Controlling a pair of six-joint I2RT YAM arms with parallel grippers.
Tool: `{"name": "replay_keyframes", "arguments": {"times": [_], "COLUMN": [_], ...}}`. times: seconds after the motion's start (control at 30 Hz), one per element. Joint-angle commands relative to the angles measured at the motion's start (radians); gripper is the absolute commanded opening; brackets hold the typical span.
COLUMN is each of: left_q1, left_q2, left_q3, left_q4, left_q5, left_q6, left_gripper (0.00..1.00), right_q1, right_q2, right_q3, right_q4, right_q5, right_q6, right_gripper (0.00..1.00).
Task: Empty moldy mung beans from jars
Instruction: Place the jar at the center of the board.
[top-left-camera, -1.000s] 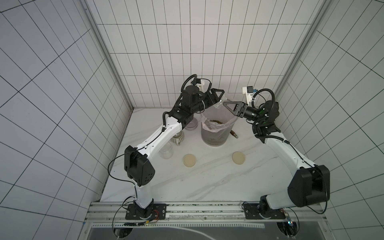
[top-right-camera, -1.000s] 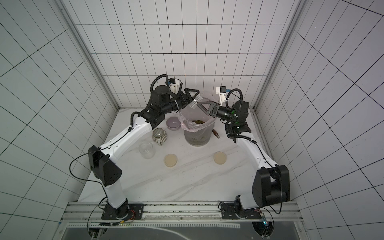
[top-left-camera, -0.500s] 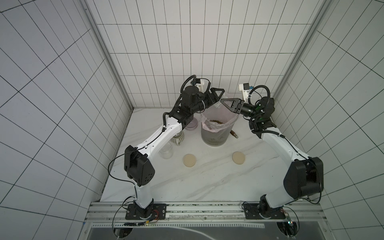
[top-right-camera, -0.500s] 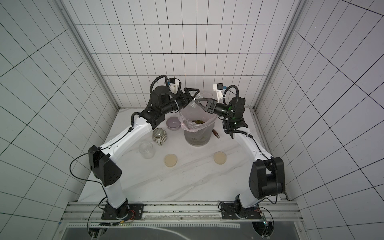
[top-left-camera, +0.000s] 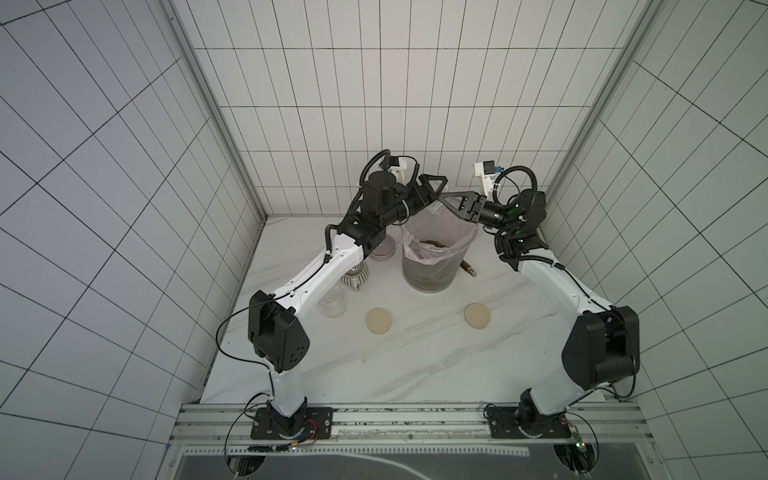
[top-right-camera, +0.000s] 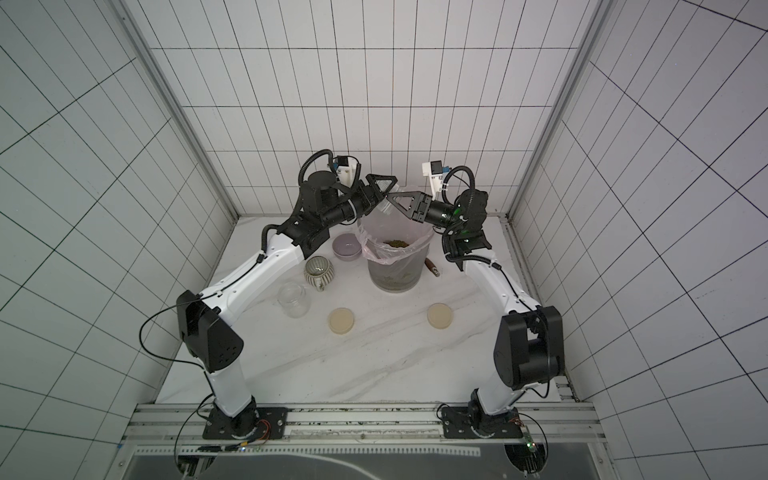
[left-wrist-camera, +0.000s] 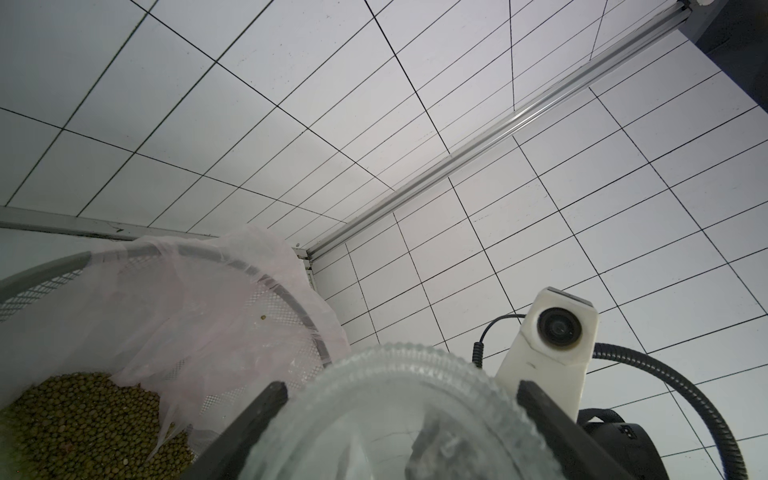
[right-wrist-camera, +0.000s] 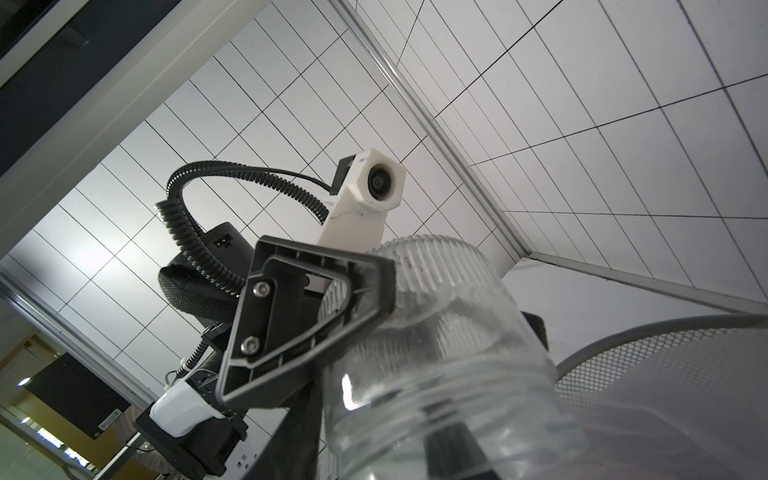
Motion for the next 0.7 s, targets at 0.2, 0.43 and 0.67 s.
{"name": "replay_keyframes", "arguments": {"times": [0.2, 0.43, 0.67], "left_q1": [-0.010, -0.009, -0.003], "left_q2": [-0.030, -0.032, -0.043], "left_q3": [0.003, -0.006, -0.016], "left_q4": [0.051, 0.052, 0.044], "left_q5": [0.025, 0.024, 0.006], "left_q6": [0.000, 0.009, 0.009], "left_gripper": [0.67, 0.69, 0.88], "right_q1": [0.016, 0.015, 0.015], "right_q2": [0.010, 0.005, -0.003], "right_q3": [0.040, 0.036, 0.025], "right_q4": [0.064, 0.073, 0.075], "right_q5": [-0.006, -0.005, -0.005], "right_q6": [0.041, 0.051, 0.051], "right_gripper": [0.04, 0.00, 0.00]}}
